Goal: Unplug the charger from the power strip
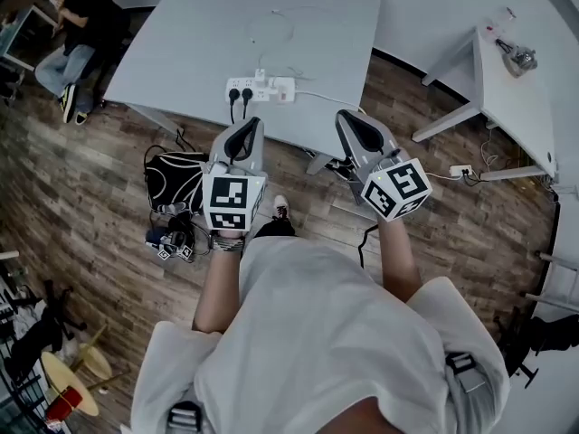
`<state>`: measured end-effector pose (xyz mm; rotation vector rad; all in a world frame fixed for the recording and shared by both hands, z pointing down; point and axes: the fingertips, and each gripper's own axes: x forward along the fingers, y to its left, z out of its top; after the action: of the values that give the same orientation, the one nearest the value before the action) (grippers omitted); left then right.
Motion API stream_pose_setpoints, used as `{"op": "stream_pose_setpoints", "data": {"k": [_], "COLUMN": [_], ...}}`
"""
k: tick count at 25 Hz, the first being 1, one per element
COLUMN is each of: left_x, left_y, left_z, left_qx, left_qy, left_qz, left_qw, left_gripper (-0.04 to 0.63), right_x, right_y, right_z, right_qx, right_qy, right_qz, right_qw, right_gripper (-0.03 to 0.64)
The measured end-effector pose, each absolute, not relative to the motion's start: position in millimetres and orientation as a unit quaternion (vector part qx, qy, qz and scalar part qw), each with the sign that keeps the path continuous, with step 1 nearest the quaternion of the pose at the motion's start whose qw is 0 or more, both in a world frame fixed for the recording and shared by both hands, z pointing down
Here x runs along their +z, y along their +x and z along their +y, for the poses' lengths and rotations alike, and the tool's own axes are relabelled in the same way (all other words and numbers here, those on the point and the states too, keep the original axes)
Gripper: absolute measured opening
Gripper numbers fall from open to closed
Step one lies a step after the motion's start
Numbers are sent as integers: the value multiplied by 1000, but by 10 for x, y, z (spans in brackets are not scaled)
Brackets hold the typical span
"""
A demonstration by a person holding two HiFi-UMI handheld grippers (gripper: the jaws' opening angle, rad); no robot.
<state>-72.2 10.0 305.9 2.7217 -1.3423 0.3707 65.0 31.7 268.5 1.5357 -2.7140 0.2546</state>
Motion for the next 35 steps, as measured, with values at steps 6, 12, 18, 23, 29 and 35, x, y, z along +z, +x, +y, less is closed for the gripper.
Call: {"op": "stream_pose_setpoints", "data": {"k": [6, 12, 18, 23, 29, 35], "left_x": [3142, 3228, 3434, 3579, 3824, 4042], "left_y": [-729, -749, -769, -723, -653, -588], "left_z": [-407, -724, -916, -990, -1071, -1204], "left_qx": [126, 132, 141, 158, 187, 207], "left_qy": [895, 900, 900, 901, 892, 876], "left_qz": [-424, -411, -403, -394, -397, -417], "left_qw": [54, 65, 85, 90, 111, 124], "left_gripper": [31, 51, 67, 75, 91, 91], "right_x": [2785, 2952, 3104, 3273, 3532, 3884], "right_y": [513, 470, 453, 445, 459, 495], "right_z": [-244, -601, -748, -799, -936, -1155], "right_qx": [88, 106, 111, 130, 129, 134], "right_qy": [486, 494, 499, 498, 480, 448], "right_qz": [-870, -863, -859, -856, -864, -877], "right_qw": [11, 21, 39, 49, 77, 109], "right_gripper": [0, 0, 0, 0, 0, 0]}}
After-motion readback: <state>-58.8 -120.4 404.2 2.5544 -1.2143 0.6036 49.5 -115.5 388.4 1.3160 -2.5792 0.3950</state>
